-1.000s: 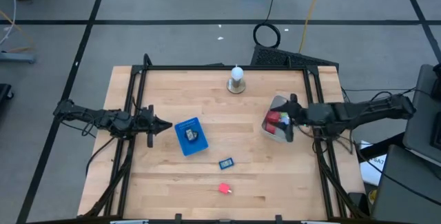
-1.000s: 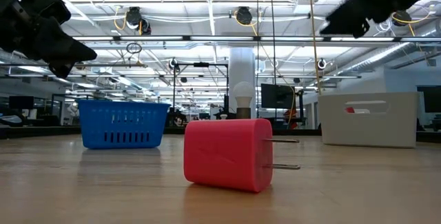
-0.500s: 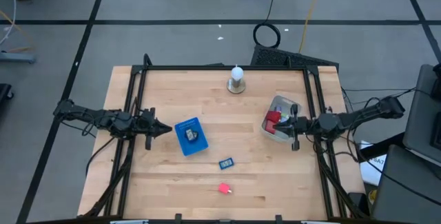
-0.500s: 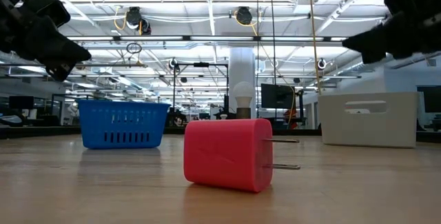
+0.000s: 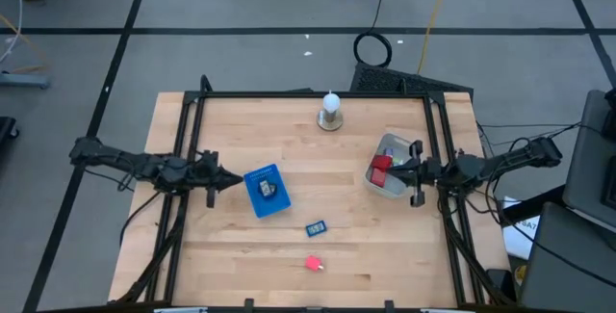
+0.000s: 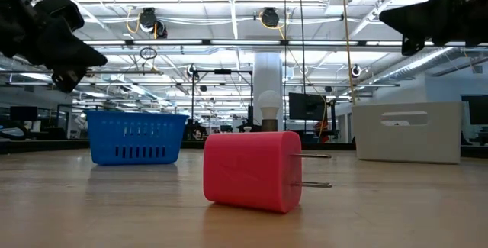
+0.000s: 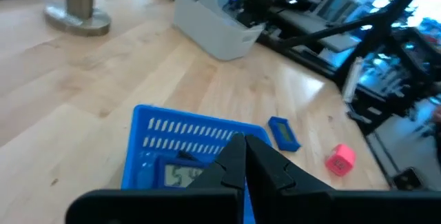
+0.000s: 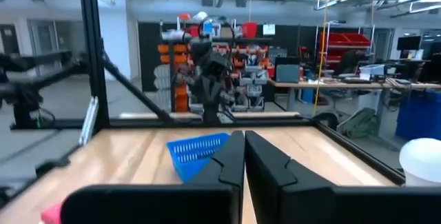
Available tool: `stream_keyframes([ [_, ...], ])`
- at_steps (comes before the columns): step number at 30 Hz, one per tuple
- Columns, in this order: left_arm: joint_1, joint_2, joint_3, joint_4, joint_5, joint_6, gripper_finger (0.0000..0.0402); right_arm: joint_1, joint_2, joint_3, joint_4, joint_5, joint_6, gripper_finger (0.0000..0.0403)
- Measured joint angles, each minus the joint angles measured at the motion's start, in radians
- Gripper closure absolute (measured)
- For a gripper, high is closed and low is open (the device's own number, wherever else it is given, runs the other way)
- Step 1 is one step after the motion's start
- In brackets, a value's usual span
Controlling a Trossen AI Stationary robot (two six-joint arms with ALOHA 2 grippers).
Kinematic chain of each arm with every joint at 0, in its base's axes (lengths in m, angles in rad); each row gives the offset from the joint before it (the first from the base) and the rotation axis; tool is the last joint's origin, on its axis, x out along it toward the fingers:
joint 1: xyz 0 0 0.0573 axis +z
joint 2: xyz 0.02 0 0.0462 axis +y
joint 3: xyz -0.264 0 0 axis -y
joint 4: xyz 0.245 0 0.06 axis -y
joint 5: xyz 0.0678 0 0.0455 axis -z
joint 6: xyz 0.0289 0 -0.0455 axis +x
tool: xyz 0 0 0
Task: Pick & Place Office items
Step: Put the light blue digital timer into the blue bin
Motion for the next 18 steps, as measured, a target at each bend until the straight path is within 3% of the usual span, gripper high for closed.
stream_keyframes([
  [7,-0.002,0.269,0.113,0.029,-0.022,-0.072,0.04,0.0,0.001,-0.002,0.005,0.003,0.014,0.0395],
  [12,-0.002,0.611,0.301,0.019,-0.042,-0.071,0.04,0.0,0.001,-0.002,0.004,0.003,0.017,0.0402],
  [18,-0.008,1.045,0.593,0.013,0.014,-0.026,0.0397,0.0,0.001,-0.003,-0.025,0.004,0.044,0.0402],
])
